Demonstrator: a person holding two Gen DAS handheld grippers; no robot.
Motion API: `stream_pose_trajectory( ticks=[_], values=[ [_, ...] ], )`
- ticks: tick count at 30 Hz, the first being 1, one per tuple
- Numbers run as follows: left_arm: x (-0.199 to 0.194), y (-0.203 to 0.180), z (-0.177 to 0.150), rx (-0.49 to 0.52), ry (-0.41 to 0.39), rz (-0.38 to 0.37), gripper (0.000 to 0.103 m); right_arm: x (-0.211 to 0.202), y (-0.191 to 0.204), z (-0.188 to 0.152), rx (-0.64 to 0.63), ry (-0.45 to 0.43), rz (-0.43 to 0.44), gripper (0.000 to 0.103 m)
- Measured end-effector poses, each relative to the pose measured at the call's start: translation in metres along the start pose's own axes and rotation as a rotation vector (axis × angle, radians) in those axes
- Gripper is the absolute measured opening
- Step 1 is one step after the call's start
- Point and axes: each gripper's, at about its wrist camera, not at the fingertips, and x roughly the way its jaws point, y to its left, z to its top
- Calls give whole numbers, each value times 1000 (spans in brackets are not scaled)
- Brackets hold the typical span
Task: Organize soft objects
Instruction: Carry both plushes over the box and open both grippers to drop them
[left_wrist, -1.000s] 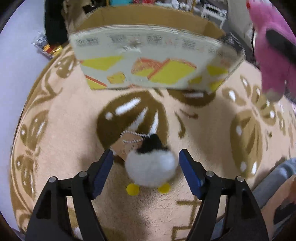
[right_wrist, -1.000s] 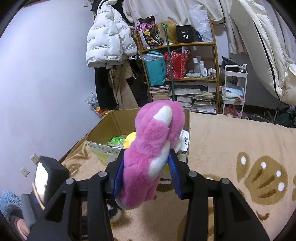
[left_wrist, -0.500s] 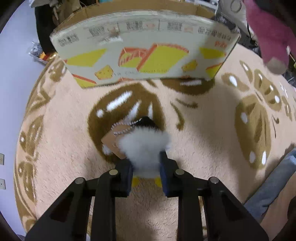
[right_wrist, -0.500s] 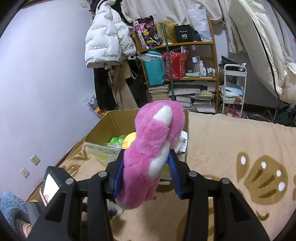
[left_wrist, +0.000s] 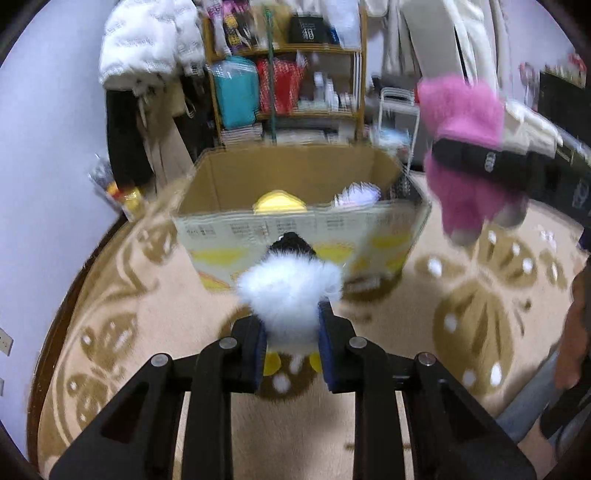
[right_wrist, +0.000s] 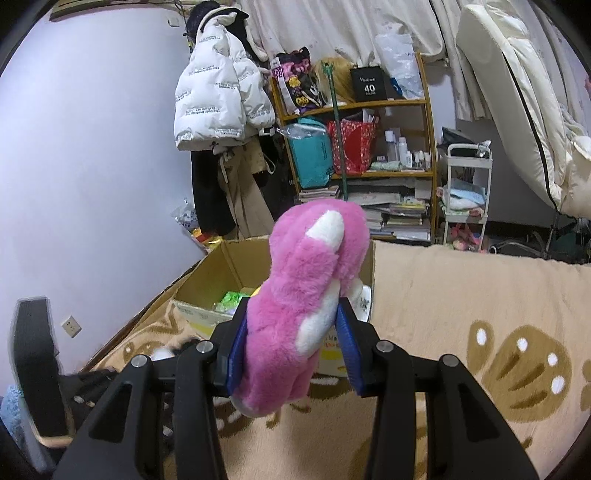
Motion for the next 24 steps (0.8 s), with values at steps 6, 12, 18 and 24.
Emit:
stream_pose_trajectory(
  ticks=[6,12,18,24],
  values=[
    [-17,13,24,-25,-101,-11,23,6,5,10,-27,-19,1,47],
    [-14,22,51,-33,-146,11,23,19,8,21,-56,-18,4,47],
    [-3,31,77,-25,-157,33,23,33,8,34,-86,-12,7,47],
    [25,39,95,-29,-149,41,24,61,5,41,-102,19,13,48]
  ],
)
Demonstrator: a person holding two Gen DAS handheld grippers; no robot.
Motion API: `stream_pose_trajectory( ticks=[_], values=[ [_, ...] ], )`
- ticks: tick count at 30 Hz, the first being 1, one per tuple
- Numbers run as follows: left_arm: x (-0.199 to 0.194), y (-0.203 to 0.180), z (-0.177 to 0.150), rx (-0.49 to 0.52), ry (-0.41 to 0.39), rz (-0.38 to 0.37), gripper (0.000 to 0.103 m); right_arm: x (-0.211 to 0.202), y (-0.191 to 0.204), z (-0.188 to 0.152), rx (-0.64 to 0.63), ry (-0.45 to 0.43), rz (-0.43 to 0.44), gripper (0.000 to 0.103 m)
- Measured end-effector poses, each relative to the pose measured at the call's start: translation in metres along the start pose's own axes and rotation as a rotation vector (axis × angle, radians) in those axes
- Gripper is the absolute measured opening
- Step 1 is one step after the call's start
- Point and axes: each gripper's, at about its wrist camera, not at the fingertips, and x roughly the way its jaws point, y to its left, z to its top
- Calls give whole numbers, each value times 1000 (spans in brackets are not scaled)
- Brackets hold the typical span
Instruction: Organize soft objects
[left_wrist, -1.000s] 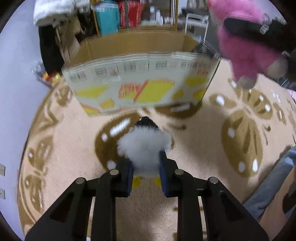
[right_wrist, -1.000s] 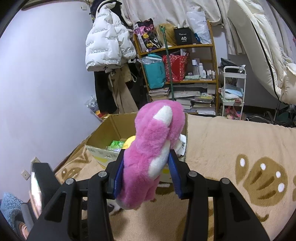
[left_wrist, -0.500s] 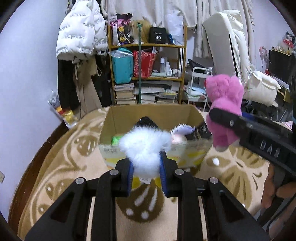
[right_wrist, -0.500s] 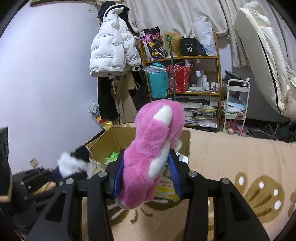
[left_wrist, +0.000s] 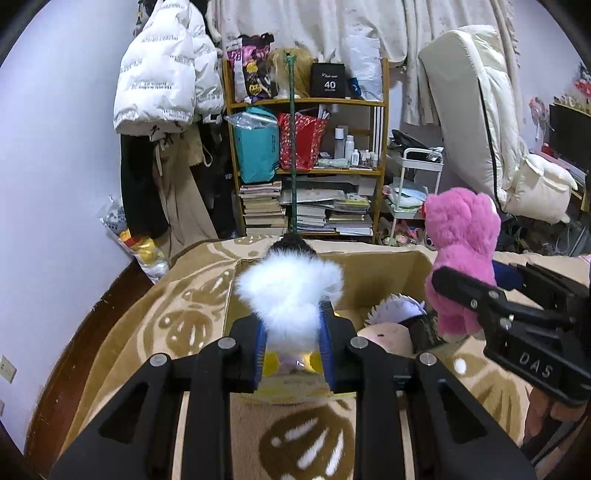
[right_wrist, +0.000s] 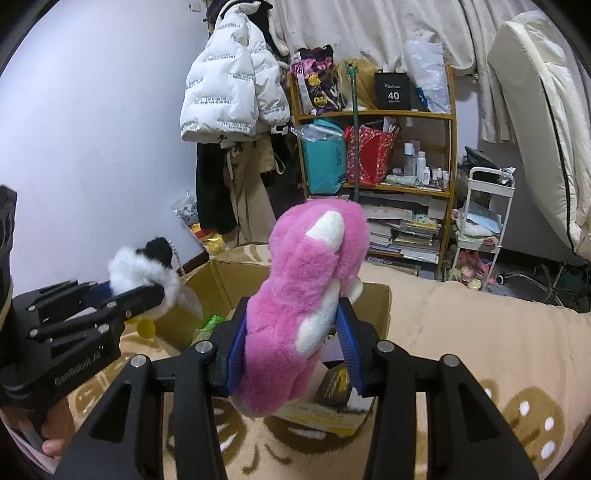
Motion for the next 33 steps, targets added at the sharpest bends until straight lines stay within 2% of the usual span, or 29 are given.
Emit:
stream_pose_trajectory(
  ticks=[7,12,13,16,19,21,26,33],
  values=[
    [35,6,-9,-16,60,13,26,30,-11,-10,25,69,19,52],
    [50,10,-16,-27,98,19,27,38,-16,-15,45,85,25,52],
    [50,9,-17,-26,100,22,31,38,-16,-14,45,82,21,53],
    [49,11,-21,-24,96,44,52,38,-19,-14,51,73,13,63],
    [41,12,-21,-21,82,56,56,36,-20,-14,53,69,10,66],
    [35,14,-21,-23,82,60,64,32,-20,-12,55,58,-4,79],
    [10,18,-22,-30,47,81,85,10,-17,-11,59,22,-12,92],
    [-28,17,-23,-30,4,102,95,-27,-7,-10,38,-36,-42,103]
  ],
)
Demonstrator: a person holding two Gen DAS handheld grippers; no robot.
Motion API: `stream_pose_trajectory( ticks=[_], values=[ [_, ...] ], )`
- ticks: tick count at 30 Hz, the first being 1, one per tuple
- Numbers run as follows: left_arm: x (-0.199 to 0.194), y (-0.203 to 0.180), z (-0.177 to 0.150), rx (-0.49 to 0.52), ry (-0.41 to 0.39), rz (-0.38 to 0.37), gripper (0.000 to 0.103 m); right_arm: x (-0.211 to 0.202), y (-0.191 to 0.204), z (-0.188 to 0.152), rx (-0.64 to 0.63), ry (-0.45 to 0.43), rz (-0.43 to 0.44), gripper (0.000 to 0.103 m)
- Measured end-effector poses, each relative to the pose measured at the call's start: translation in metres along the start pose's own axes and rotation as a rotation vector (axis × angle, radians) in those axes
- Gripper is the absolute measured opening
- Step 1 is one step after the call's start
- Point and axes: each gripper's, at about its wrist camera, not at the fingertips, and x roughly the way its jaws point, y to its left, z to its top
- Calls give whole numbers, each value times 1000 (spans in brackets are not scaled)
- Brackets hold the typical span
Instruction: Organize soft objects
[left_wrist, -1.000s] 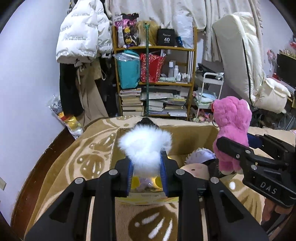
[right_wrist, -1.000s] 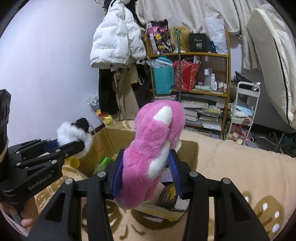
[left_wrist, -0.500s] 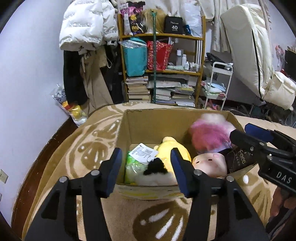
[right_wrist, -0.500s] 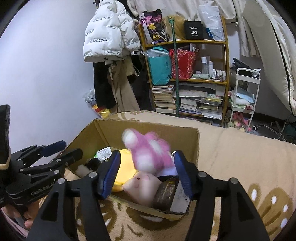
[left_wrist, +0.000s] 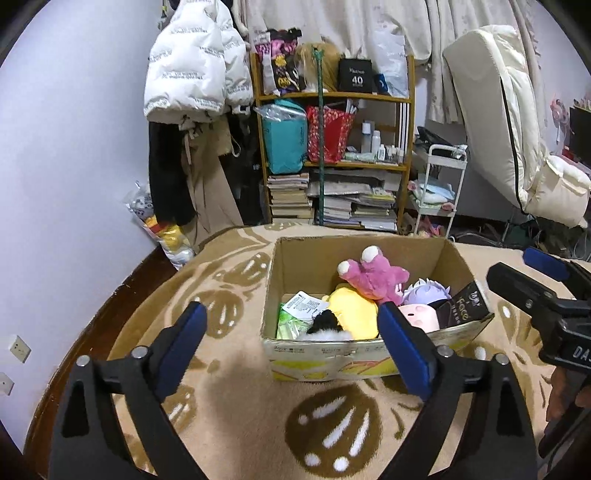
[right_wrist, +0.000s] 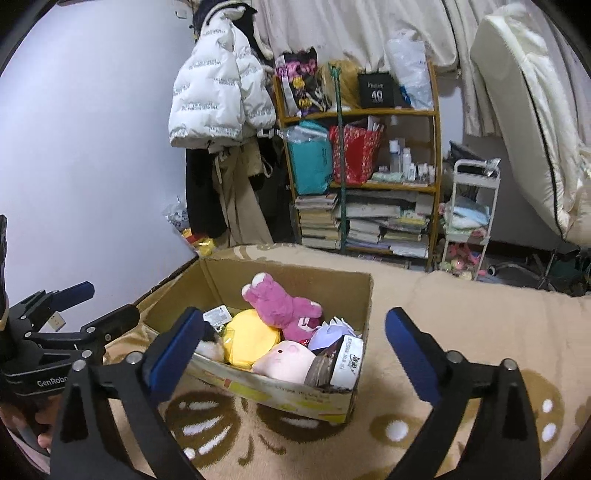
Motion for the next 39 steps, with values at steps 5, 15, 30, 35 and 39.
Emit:
stream_pose_trajectory(
  ticks=[5,15,30,35,39],
  values=[
    [-31,2,-3,-1,-48,1,101,-28,4,2,-15,-37,-25,103],
    [-82,7,-19,12,-98,28,101,-79,6,1,-10,-87,-24,103],
    [-102,17,-32,-18,-144,32,101,-110,-8,-21,-3,-87,-93,103],
    [-102,14,-33,-3,-160,42,101,-105,-13,-23,4,-77,-114,103],
    [-96,11,-34,6,-156,37,101,-101,-17,-24,3,-70,-128,103]
  ],
)
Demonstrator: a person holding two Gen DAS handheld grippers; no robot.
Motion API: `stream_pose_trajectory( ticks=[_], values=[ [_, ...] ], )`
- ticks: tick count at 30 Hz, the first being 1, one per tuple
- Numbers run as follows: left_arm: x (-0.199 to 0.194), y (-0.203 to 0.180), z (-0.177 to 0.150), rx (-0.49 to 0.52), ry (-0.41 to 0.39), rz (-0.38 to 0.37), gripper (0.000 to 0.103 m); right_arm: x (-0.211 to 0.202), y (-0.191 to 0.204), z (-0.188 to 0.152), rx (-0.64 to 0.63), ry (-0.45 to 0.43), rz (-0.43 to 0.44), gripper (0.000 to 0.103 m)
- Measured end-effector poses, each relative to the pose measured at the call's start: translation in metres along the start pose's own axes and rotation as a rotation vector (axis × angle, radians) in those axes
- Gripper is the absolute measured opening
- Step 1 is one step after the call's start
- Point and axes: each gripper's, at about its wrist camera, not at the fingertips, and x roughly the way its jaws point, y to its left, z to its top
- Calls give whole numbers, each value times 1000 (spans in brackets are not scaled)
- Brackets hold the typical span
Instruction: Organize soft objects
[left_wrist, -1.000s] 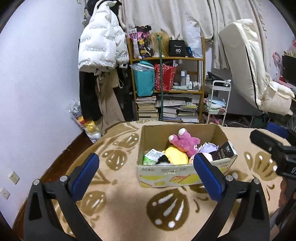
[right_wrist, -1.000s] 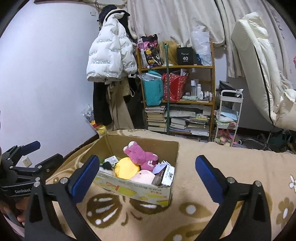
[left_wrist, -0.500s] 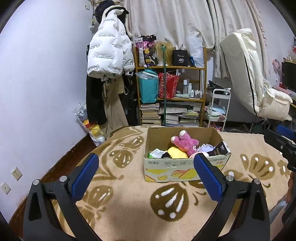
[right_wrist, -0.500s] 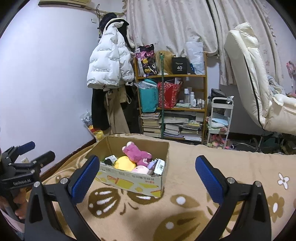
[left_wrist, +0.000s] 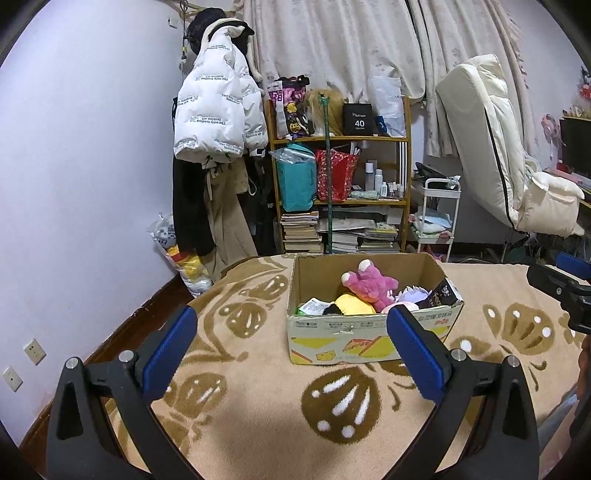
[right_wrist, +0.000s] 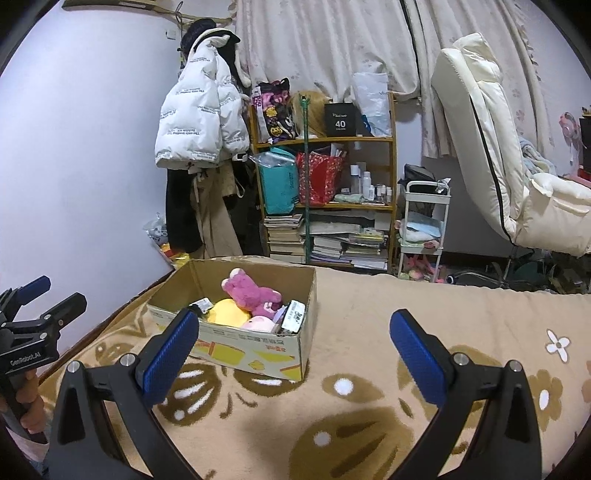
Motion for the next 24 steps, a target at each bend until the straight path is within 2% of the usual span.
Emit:
stream_pose_trajectory(
  ticks=[4,15,24],
  values=[
    [5,-5,0,35,10,6,101,5,-3,0,-2,8,-10,103],
    [9,-4,-1,20,-22,54,101,12,-2,-1,-12,20,-17,103],
    [11,-8,-2,40,-11,32,101,12,-2,-3,-25,20,-15,103]
  ],
)
